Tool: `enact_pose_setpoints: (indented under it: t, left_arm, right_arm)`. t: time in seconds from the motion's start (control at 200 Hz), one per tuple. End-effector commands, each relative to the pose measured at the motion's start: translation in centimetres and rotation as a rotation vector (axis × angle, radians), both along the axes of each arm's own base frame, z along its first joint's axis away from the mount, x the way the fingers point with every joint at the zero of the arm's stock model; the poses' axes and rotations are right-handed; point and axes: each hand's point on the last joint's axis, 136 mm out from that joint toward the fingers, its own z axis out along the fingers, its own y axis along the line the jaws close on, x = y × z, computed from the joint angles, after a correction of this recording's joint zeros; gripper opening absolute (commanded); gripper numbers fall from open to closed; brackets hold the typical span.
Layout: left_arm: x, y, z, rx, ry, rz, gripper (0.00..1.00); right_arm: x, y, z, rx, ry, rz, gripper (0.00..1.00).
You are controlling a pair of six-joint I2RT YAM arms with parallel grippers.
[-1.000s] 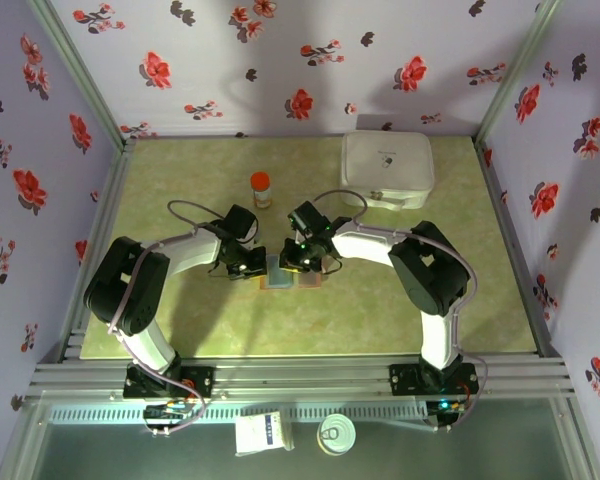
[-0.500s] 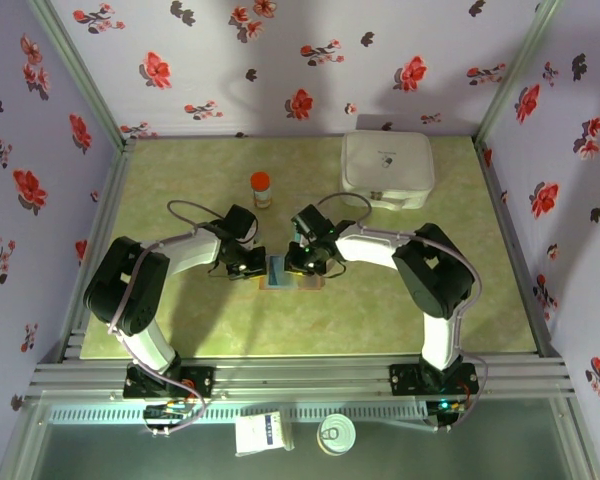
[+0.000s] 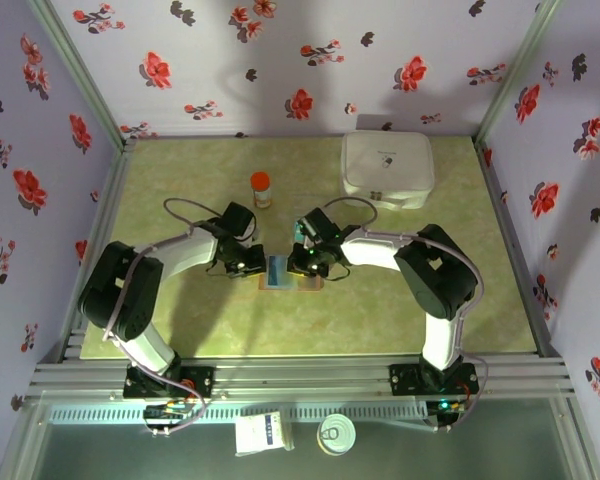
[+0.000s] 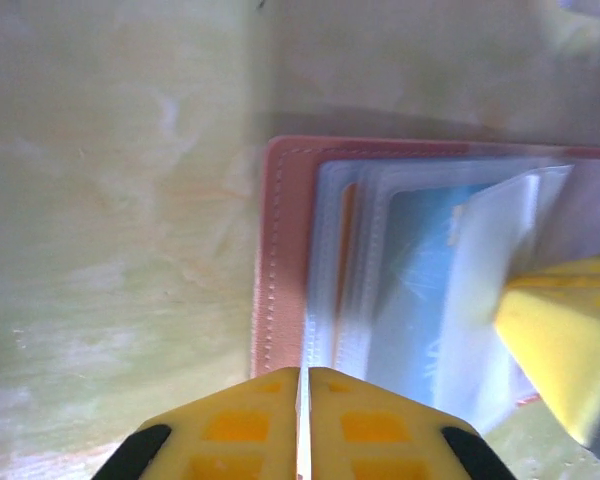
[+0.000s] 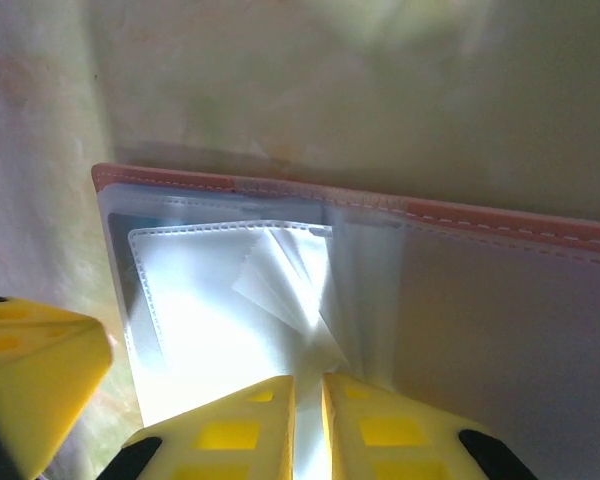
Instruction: Take the credit cards out of the card holder
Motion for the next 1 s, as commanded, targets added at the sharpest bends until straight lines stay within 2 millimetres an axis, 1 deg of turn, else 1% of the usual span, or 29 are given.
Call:
enact_pose_setpoints:
  t: [0.0, 0.1, 0.19, 0.28, 0.405, 0.55, 0.72, 0.885, 0.995]
  left_arm:
    - [1.1, -0.7, 2.9, -0.055, -0.045, 0.019, 0.14]
    - [1.4, -1.9, 3.9, -0.124, -0.048, 0.017, 0.19]
    - [1.5, -3.3, 4.1, -0.183, -0.031, 0.007, 0.24]
    - [1.5, -4.1, 3.4, -0.196, -0.006, -0.007, 0.27]
    - [1.2, -4.5, 2.1, -0.181, 0.021, -0.02, 0.29]
    - [0.9, -4.8, 1.0, -0.176, 0.043, -0.019, 0.3]
    - [0.6, -5.3, 0.3, -0.179, 0.06, -0.021, 0.29]
    - [0.6, -5.6, 0.4, -0.188, 0.06, -0.019, 0.22]
    - [0.7, -5.6, 1.0, -0.193, 0.048, -0.02, 0.21]
  right_arm:
    - [0.0, -0.3, 0.4, 0.027, 0.004, -0.022, 0.17]
    - [0.0, -0.3, 0.4, 0.037, 0.009, -0.025, 0.17]
    - [-0.1, -0.3, 0.4, 0.046, 0.012, -0.026, 0.17]
    - [-0.1, -0.3, 0.4, 0.052, 0.013, -0.029, 0.17]
    - [-0.1, -0.3, 0.5, 0.057, 0.009, -0.033, 0.17]
    - [-0.2, -0.4, 0.5, 0.059, 0.01, -0.032, 0.17]
    - [-0.3, -0.3, 0.4, 0.066, 0.014, -0.03, 0.17]
    - [-0.3, -0.2, 0.8, 0.077, 0.009, -0.031, 0.17]
    - [-0.1, -0.4, 1.6, 0.08, -0.01, -0.032, 0.18]
